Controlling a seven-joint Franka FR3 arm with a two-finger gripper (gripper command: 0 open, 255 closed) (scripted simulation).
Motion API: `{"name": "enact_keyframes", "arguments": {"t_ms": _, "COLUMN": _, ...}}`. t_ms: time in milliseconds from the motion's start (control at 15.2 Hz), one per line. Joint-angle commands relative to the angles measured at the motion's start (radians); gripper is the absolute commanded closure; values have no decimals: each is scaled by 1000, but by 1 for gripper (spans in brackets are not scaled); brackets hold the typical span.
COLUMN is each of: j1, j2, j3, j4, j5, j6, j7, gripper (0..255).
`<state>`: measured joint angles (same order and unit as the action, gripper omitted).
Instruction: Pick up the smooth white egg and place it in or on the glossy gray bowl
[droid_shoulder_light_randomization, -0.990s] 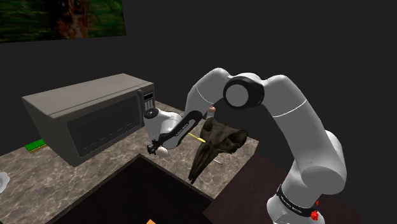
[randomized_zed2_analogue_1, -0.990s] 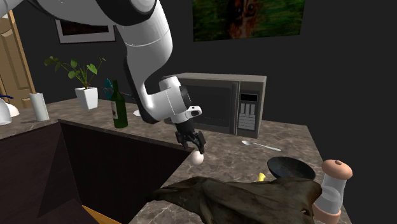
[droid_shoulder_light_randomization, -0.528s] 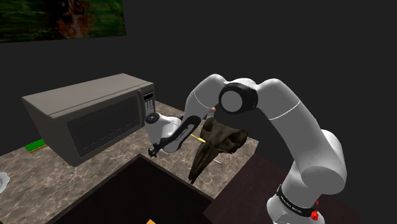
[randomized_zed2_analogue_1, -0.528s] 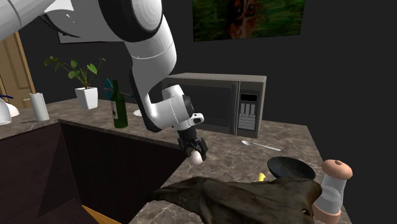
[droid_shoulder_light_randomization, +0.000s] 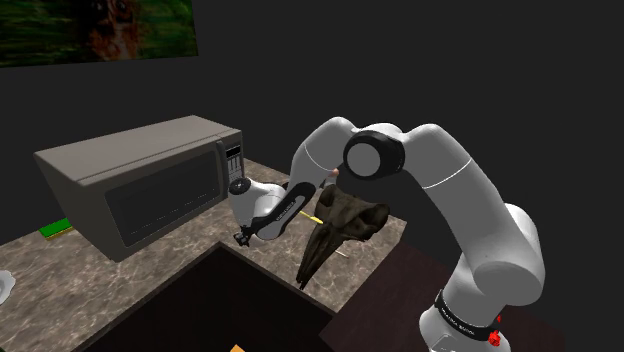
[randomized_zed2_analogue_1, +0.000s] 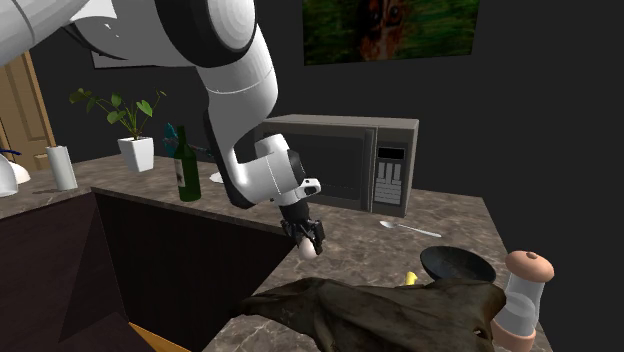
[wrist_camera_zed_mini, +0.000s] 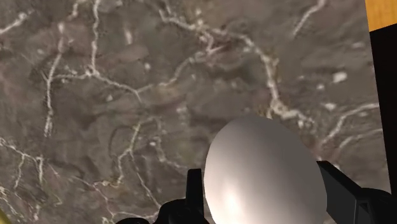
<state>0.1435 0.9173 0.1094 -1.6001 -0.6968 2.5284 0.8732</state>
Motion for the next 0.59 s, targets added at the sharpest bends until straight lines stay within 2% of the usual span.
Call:
{"name": "enact_keyframes", "arguments": {"t_ms": 0, "j1": 0, "j2": 0, "j3": 0, "j4": 0, "j5": 0, "j6": 0, "j7": 0, "gripper": 255}}
{"name": "enact_keyframes", "arguments": {"t_ms": 528, "j1": -2, "j2": -12, "j3": 3, "j4": -7, "j5": 3, "j6": -5, "j7": -3, "gripper": 255}}
